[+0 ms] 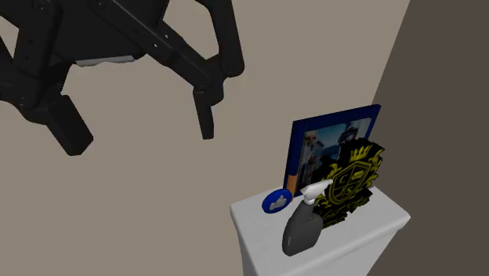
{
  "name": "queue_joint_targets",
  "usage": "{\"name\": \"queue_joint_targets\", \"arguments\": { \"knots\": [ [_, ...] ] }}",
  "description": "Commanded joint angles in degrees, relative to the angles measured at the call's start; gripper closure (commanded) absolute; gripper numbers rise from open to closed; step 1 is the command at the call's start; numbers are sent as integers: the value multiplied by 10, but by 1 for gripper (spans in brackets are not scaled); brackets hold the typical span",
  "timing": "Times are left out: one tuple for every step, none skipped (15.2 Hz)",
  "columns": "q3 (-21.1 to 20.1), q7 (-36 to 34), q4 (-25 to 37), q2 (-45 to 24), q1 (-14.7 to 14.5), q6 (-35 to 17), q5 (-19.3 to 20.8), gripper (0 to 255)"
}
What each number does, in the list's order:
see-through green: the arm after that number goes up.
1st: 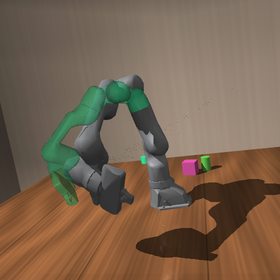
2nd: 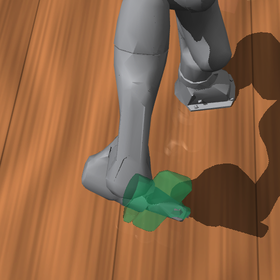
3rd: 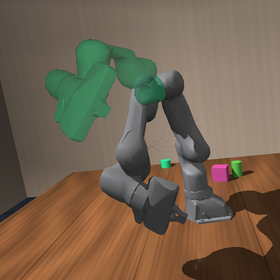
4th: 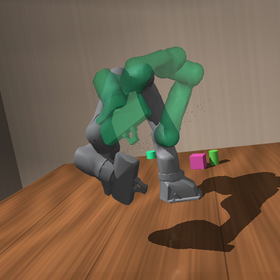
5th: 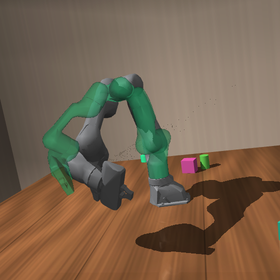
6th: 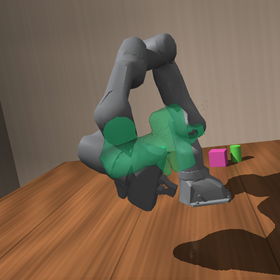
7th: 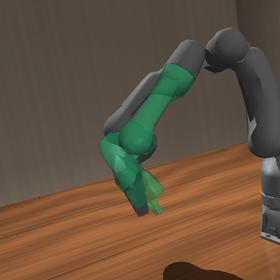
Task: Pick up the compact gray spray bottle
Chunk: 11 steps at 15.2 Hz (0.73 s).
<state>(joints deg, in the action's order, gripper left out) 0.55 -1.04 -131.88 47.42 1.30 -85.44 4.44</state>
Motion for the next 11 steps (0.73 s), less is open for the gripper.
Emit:
{"name": "queue_joint_targets", "arguments": {
  "knots": [
    [0,0,0,0,0,0,0,0],
    [-2,-16,-13,-5,8,-22,4,0],
    [-4,-32,-26,-11,17,-45,8,0],
    [-5,-48,-38,-18,25,-67,12,0],
    [-7,-65,-49,-25,34,-89,16,0],
    [-9,-81,-59,-33,43,-111,21,0],
    [-10,-98,-68,-42,52,-133,25,0],
    [-11,-115,-77,-52,61,-154,31,0],
    [-13,-132,-85,-62,70,-176,36,0],
    [-14,-149,-92,-73,80,-197,42,0],
    [-15,-167,-99,-85,89,-219,47,0]
  ]
}}
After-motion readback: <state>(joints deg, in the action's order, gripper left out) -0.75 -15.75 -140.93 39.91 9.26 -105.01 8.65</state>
